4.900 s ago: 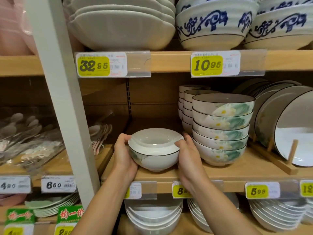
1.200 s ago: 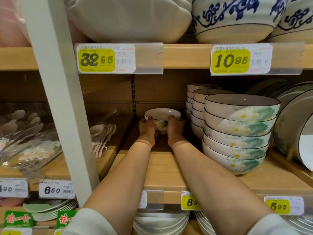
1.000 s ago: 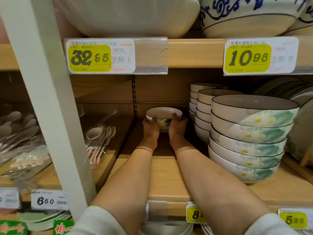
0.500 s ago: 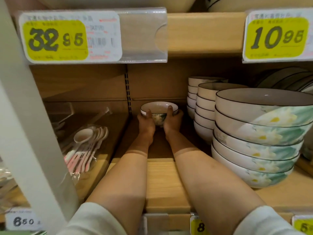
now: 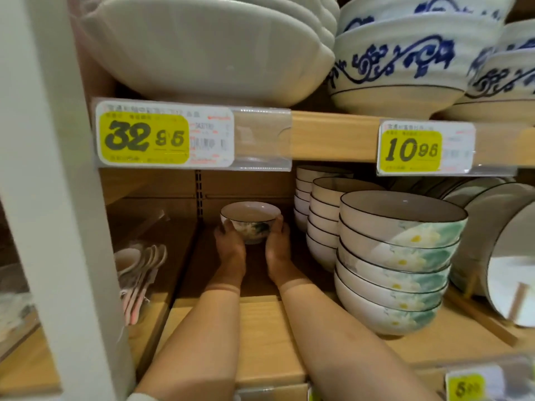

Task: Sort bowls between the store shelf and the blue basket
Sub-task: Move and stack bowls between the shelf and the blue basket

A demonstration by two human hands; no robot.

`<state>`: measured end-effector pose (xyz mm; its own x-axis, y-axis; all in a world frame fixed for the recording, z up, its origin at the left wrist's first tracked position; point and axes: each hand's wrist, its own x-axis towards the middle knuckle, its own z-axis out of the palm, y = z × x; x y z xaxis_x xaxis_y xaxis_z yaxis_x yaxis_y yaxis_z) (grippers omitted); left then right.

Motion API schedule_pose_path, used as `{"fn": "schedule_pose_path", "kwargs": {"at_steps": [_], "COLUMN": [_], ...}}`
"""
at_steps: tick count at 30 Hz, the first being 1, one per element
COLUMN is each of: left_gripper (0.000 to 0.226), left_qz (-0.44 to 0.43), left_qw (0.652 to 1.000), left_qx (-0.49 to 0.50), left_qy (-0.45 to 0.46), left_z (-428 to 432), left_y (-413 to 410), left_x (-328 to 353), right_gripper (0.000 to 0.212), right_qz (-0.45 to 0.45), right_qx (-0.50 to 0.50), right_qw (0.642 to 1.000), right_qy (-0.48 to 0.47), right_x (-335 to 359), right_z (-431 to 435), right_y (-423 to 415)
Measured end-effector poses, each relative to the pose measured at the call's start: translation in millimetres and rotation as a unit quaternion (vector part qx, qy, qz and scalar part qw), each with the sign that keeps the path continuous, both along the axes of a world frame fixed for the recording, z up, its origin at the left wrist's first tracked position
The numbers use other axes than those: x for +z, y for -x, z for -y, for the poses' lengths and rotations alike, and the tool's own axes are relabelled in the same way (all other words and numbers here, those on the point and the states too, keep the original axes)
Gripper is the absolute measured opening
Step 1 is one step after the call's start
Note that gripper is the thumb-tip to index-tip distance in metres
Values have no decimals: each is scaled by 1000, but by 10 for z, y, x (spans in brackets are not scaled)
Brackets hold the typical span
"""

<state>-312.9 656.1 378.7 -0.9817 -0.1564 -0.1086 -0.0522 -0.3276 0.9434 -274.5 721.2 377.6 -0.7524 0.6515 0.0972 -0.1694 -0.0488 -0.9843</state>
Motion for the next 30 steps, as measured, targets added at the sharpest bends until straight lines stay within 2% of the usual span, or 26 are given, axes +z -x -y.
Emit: {"fn": "schedule_pose_path", "kwargs": {"at_steps": [4, 7, 11, 13, 15, 17, 20, 23, 26, 30], "left_gripper": [45, 44, 37, 33, 32, 26, 22, 24, 23, 26], "left_qz": [-7, -11, 5, -32, -84, -133, -154, -124, -69, 13], "left_qw": [999, 995, 994, 985, 967, 957, 960, 977, 985, 984], "left_qx": [29, 6, -30, -62, -77, -67, -42, -27, 23, 120], "left_qy": [28, 97, 101, 155, 227, 250, 231, 173, 154, 130], "left_z": [125, 338, 562, 665, 791, 916, 1121, 1387, 1758, 2330], "left_y": [-429, -852, -1468, -1859, -2308, -2787, -3528, -4215, -4718, -5181], "left_x": [37, 55, 61, 49, 30, -20, -172, -395, -682, -1046], "right_gripper": [58, 59, 53, 52, 46, 33, 23, 23, 26, 27], "right_qz": [0, 35, 106, 140, 121, 87, 10, -44, -40, 21], "right_qx": [7, 13, 79, 104, 157, 186, 213, 284, 340, 385], "right_qw": [1000, 999, 989, 981, 977, 975, 969, 956, 939, 919], "right_qy": [4, -6, -65, -89, -79, -90, -124, -52, 20, 85], "right_x": [-32, -14, 27, 15, 1, 13, 23, -86, -338, -834], "right_z": [7, 55, 157, 171, 164, 144, 232, 481, 788, 1192], "right_y": [-310, -616, -1075, -1353, -1688, -2059, -2682, -3236, -3615, -3961]}}
